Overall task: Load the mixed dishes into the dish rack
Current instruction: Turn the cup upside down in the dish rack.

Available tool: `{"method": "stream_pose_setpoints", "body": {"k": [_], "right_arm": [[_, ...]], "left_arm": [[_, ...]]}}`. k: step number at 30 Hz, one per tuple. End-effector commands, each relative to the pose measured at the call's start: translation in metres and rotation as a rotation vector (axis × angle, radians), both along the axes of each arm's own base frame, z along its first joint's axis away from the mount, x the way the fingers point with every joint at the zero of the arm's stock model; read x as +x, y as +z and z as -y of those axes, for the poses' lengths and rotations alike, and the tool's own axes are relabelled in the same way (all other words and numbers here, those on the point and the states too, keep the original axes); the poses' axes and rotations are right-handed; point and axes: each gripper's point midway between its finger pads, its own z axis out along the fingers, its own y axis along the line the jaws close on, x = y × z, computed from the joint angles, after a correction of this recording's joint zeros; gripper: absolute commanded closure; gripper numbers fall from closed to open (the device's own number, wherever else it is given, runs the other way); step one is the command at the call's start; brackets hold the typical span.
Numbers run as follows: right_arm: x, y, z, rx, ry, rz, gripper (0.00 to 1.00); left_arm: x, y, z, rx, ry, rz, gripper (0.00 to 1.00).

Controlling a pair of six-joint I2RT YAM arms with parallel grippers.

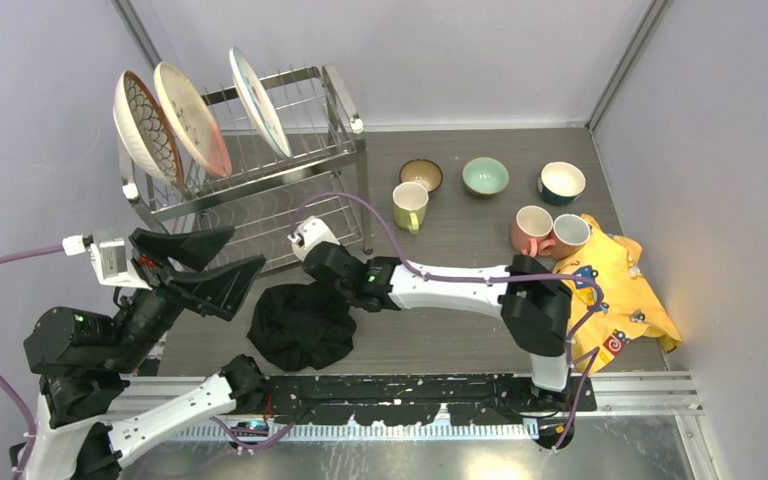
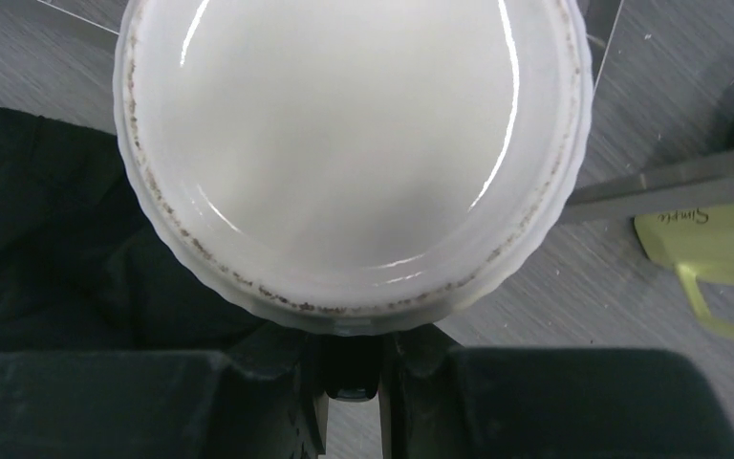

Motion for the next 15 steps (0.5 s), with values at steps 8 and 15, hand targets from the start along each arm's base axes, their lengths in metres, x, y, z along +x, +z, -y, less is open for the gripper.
{"method": "stream_pose_setpoints", "body": {"k": [8, 15], "right_arm": [[0.041, 0.045, -0.042, 0.021, -0.011, 0.213, 0.99], [0.050, 0.052, -0.048, 0.001, -0.009, 0.272, 0.99]], "left_arm": [[-0.009, 0.018, -0.009, -0.050, -0.014, 0.018, 0.00], [-0.008, 0.017, -0.009, -0.052, -0.013, 0.015, 0.00]]}}
